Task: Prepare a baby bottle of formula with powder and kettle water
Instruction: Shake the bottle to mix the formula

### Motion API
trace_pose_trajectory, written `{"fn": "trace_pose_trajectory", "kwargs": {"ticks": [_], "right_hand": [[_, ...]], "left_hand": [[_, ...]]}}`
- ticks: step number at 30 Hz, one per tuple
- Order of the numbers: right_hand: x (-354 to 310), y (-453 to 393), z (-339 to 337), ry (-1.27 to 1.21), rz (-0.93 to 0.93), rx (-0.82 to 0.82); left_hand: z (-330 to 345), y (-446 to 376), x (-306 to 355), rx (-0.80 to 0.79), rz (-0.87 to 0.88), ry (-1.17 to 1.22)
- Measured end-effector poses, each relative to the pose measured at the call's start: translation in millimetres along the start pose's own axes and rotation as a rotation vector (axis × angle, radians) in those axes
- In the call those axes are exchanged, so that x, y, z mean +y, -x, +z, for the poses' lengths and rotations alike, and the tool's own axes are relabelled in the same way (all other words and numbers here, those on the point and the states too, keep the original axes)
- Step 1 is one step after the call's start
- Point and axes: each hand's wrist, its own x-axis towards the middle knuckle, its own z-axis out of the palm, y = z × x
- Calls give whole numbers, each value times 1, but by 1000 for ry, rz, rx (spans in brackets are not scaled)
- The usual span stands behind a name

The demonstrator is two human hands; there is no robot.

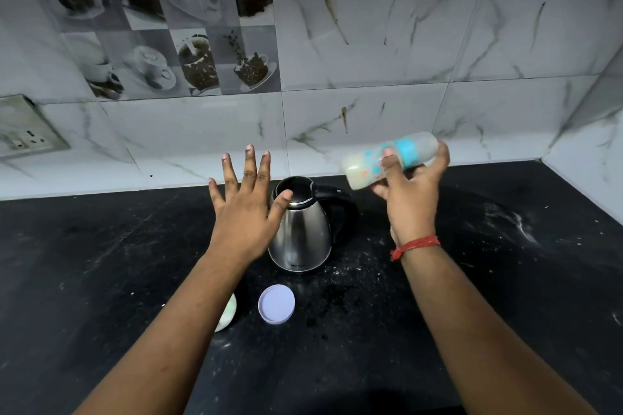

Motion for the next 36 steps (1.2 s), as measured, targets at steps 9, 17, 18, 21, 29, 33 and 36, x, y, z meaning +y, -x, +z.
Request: {"fn": "trace_pose_trajectory", "kwargs": {"ticks": [9, 17, 18, 21, 29, 33, 36], "right_hand": [[1, -1, -4, 108, 40, -84], [-3, 1, -4, 130, 70, -173], [-2, 3, -4, 196, 102, -274], [-2, 3, -6, 107, 44, -71], [-3, 6, -7, 82, -1, 10], [1, 18, -4, 244, 128, -281], [3, 31, -3, 186, 184, -359]], "left_hand": [[0, 1, 1, -12, 8, -19], [0, 1, 4, -1, 27, -15], [-1, 1, 4, 0, 28, -14], [-2, 2, 3, 5, 12, 10], [-5, 5, 2, 1, 7, -1], [-4, 8, 3, -7, 18, -27], [-3, 9, 5, -4, 7, -5]]}}
